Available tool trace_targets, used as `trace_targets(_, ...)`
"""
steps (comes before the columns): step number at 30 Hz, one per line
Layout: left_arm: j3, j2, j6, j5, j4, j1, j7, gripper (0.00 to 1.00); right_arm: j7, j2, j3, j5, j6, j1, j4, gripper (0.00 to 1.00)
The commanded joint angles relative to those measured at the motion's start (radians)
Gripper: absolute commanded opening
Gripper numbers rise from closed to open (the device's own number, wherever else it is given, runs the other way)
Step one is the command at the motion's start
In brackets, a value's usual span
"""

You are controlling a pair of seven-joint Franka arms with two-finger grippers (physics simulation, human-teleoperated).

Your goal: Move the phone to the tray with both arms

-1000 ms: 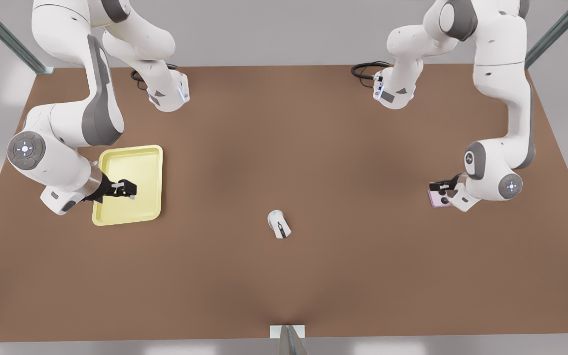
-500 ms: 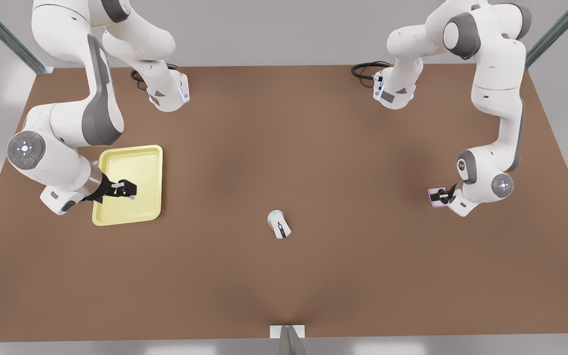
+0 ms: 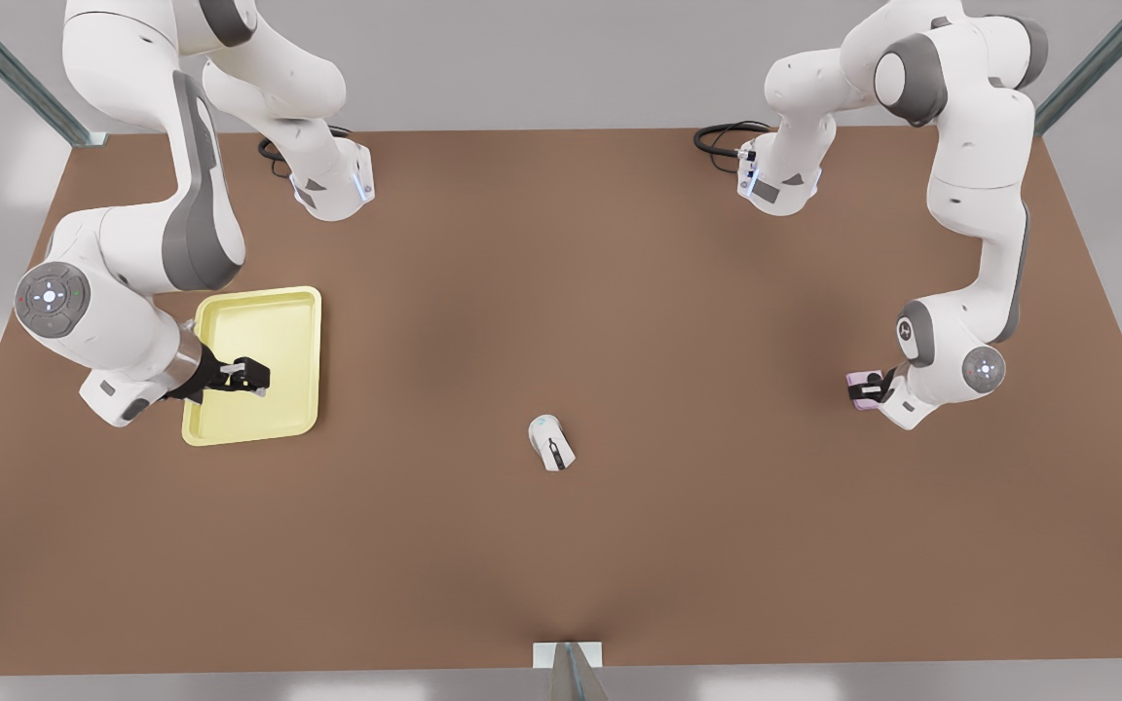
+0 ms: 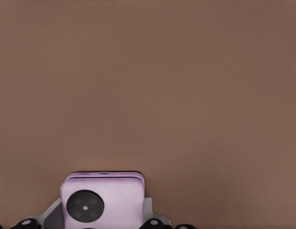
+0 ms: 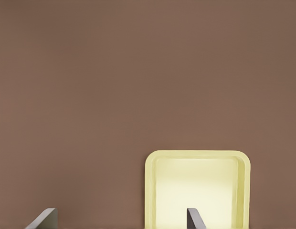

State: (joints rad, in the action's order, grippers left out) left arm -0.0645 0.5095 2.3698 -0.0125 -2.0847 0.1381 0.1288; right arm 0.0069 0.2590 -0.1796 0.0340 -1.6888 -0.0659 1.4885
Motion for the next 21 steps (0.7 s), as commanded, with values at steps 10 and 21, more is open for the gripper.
trace_targets(10, 0.012, -0.072, -0.049, -0.01, 0.034, -0.328, -0.518, 0.78, -0.01, 0.0, 0.0, -0.002, 0.0, -0.002, 0.0, 1.0)
trace_targets(21, 0.014, 0.195, -0.325, -0.139, 0.545, -0.943, -1.285, 0.79, -0.01, 0.0, 0.0, -0.003, -0.002, 0.0, 0.0, 1.0)
